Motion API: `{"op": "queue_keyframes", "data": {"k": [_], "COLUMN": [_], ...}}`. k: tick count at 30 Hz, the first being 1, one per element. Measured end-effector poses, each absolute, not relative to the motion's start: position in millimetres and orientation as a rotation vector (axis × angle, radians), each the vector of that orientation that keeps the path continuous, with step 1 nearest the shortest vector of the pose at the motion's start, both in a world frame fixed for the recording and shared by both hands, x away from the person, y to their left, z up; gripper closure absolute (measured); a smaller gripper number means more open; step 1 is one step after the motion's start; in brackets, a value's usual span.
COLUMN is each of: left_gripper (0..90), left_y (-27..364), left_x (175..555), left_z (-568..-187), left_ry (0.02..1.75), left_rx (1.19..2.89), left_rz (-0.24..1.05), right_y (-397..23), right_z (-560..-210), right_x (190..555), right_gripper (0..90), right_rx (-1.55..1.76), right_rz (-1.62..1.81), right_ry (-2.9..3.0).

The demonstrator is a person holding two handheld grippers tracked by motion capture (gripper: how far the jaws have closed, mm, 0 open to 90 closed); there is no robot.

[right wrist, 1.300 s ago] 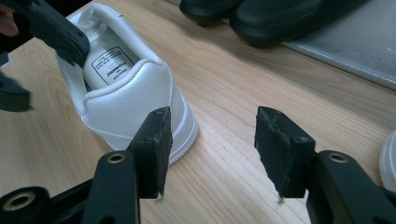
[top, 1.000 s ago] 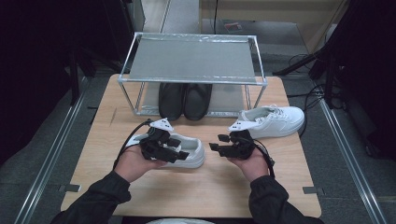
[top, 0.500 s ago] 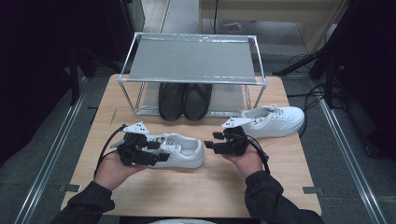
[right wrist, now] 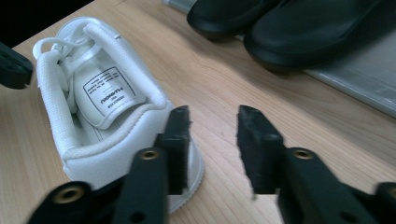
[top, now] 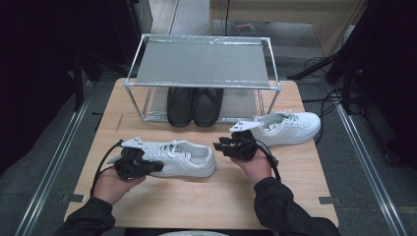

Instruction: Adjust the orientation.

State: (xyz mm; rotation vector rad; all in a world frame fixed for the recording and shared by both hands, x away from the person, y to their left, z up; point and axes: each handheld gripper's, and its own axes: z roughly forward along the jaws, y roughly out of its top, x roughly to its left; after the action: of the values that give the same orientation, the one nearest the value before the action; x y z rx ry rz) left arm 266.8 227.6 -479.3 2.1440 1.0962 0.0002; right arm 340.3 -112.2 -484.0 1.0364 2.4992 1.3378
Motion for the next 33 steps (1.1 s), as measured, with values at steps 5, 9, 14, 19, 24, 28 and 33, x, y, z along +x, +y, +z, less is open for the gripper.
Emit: {"op": "queue_keyframes", "data": {"k": [5,9,14,19,24,28,33], "left_gripper": [87.8,87.4,86.1,85.6,85.6,85.3,84.3], "left_y": [227.2,227.3,227.2,227.9,228.5,228.8,229.3], "left_x": [272.6,276.0,275.3,276.9,279.2,281.4,285.8], "left_z": [-487.0,-492.0,-492.2,-492.2,-492.2,-492.2,-492.4], "left_ry": [1.116,1.106,1.091,1.086,1.083,1.081,1.083], "left_rx": [2.156,2.139,2.141,2.148,2.151,2.155,2.149], "left_rz": [0.009,-0.006,-0.003,-0.013,-0.028,-0.039,-0.055], "right_y": [-102.1,-96.1,-96.6,-97.8,-99.1,-100.6,-101.5], "right_z": [-485.8,-488.4,-488.3,-487.7,-487.0,-486.9,-486.4], "right_x": [339.5,337.8,336.2,334.4,330.8,327.1,322.0], "right_gripper": [78.6,84.0,87.2,88.0,88.1,88.2,89.7], "right_rx": [1.014,0.983,0.991,0.996,0.989,0.987,0.968], "right_rz": [1.345,1.312,1.321,1.32,1.314,1.319,1.316], "right_ry": [2.523,2.532,2.548,2.568,2.587,2.601,2.623]}}
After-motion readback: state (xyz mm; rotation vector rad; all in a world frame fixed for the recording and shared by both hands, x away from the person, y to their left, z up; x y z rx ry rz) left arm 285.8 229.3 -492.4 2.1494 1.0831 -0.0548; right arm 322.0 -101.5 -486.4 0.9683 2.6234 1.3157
